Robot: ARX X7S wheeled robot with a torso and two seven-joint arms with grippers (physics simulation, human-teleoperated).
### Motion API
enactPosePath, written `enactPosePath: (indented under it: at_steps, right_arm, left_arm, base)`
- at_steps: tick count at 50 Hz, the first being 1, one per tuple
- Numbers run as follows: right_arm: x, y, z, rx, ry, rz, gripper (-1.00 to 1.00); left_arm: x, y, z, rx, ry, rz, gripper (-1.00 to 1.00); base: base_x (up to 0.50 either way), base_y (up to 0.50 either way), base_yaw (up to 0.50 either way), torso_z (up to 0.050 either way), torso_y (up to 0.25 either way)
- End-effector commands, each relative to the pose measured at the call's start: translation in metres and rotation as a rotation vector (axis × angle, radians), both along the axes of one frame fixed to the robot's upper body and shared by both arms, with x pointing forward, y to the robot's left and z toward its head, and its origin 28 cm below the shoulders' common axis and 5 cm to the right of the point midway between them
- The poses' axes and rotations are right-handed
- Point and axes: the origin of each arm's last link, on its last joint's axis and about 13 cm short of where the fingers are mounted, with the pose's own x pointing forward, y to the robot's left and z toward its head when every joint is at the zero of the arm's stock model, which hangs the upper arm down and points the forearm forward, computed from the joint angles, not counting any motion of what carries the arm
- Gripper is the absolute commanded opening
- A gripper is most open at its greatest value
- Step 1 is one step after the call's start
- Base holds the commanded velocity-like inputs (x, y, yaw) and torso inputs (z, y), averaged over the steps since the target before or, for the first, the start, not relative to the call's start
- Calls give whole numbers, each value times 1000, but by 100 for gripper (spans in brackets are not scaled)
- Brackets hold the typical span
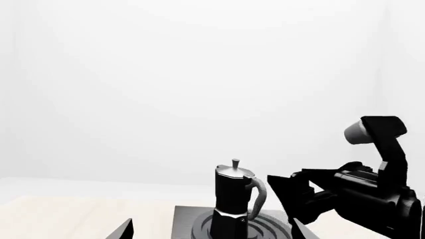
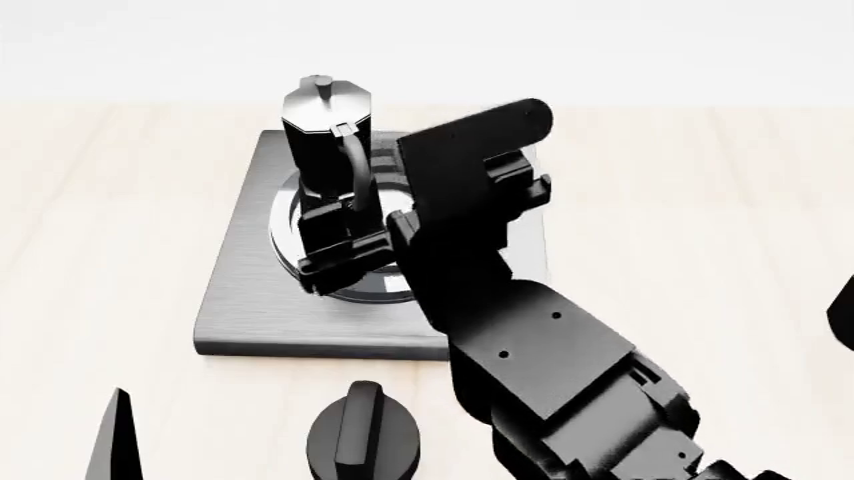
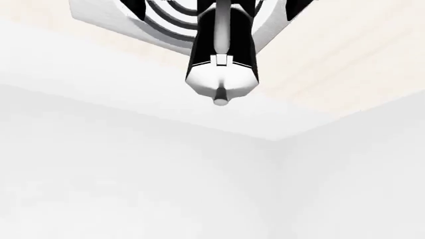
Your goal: Put both moka pots on the stove.
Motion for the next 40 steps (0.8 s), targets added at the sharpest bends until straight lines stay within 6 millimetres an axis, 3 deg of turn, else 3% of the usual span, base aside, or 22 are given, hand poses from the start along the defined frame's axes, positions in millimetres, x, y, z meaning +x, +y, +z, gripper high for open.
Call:
enactPosePath:
  at_steps: [1,21,40]
  right_arm:
    - [-68,-18,4,-35,-193,42,100]
    - [-142,-71,32,-31,-344,-152,100]
    - [-165,-147,37,-122,-361,-446,100]
  left_arm:
    - [1,0,-1,-2,-1,1,100]
    - [-1,0,1,-3,-5,1,100]
    - [-2,-1,1,-8,-7,-6,100]
  base:
    - [0,0,0,0,0]
    - [0,0,0,0,0]
    - [0,0,0,0,0]
